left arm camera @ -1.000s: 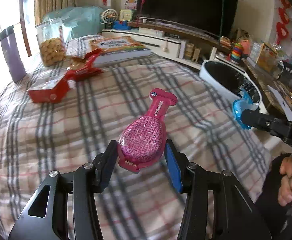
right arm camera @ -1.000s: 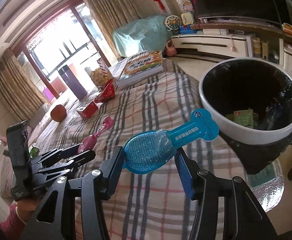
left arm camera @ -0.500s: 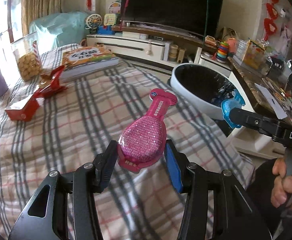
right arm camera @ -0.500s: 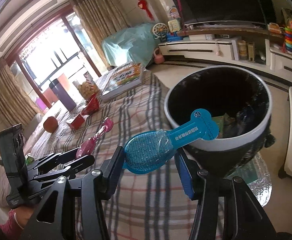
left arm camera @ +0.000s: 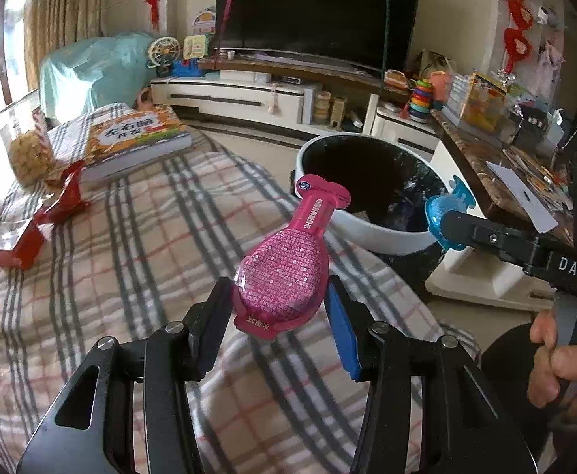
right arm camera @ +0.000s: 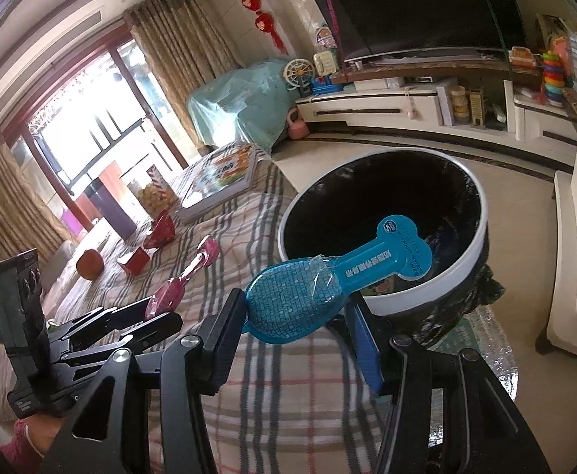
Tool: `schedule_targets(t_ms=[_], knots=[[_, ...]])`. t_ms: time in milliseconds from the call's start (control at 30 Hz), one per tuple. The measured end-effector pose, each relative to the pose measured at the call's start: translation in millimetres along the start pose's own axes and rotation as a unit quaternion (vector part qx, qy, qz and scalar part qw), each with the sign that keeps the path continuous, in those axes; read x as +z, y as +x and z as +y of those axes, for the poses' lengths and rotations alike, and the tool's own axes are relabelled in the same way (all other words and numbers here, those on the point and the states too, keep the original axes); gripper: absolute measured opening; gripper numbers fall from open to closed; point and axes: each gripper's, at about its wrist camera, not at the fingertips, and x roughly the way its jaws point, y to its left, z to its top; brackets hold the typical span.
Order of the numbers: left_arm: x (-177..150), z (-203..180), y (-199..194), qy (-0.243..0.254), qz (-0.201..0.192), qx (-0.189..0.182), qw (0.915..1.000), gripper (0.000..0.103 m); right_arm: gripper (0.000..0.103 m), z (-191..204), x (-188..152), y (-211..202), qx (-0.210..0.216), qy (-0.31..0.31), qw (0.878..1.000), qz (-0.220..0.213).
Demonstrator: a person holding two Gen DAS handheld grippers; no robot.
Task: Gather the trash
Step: 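Carry pink brush and blue brush in both tools over the bin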
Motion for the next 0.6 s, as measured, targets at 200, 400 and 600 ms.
schedule_targets(t_ms=[200, 400, 600], knots=[[9.6, -11.2, 5.9, 0.006, -0.003, -0.007, 1.0000, 0.047, 0.053, -13.0, 3.6, -2.9, -0.007, 0.005, 1.000, -0.003], [19.4, -20.2, 13.1, 0.014, -0.004, -0.013, 0.9998, 0.047, 0.053, -23.8, 10.3, -3.5, -0.015, 0.008, 1.000, -0.006], [30.1, -30.7, 22.1, 0.022, -0.004, -0.018, 0.9996, 0.047, 0.053, -32.0, 18.5, -1.6, -0.024, 0.006, 1.000, -0.008]])
